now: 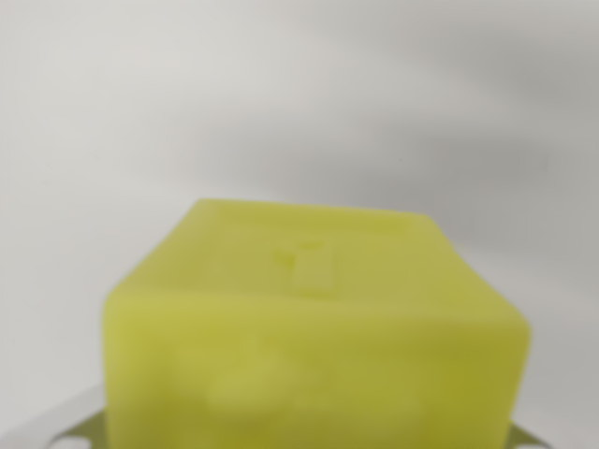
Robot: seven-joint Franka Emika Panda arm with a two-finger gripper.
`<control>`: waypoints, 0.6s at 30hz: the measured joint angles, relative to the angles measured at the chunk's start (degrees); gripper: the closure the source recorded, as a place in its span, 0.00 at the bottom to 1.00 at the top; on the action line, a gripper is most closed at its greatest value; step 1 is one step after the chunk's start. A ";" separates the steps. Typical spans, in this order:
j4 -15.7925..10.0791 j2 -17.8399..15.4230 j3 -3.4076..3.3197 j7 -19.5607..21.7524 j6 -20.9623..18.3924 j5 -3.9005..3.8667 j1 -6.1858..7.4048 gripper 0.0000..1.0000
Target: Pick yellow cube
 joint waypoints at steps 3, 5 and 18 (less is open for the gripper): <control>0.12 -0.70 0.00 -0.02 -0.82 0.05 0.00 1.00; 0.21 -1.16 0.00 -0.04 -1.36 0.07 0.01 1.00; 1.09 -3.88 0.00 -0.14 -4.96 0.24 0.02 1.00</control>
